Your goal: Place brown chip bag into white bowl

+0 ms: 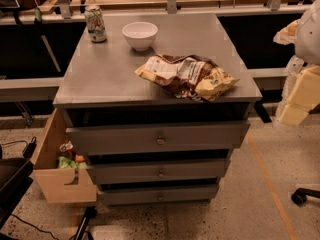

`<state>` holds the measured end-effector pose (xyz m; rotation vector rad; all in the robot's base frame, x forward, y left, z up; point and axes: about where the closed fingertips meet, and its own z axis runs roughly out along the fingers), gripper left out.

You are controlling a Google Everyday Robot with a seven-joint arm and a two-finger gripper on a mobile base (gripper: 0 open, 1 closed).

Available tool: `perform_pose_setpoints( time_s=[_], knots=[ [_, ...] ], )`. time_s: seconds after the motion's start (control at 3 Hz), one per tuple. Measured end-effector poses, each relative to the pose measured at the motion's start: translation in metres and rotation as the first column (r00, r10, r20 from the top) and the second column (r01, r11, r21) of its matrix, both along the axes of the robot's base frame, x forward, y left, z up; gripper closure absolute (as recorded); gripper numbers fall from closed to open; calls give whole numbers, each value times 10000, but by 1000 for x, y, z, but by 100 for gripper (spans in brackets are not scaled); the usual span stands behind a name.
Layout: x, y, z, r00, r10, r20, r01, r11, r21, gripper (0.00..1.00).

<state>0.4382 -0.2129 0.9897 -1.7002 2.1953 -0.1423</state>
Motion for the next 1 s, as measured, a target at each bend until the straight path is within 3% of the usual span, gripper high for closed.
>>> perform_pose_setpoints(
  time_s=[0.33, 0.67, 1.0],
  knots=[
    [0, 0, 0, 10000, 0, 2, 0, 10000, 0, 0],
    [13, 12, 18, 9992, -59, 400, 71, 9995, -307, 0],
    [70, 44, 42, 9936, -62, 1126, 158, 9963, -846, 0]
  ],
)
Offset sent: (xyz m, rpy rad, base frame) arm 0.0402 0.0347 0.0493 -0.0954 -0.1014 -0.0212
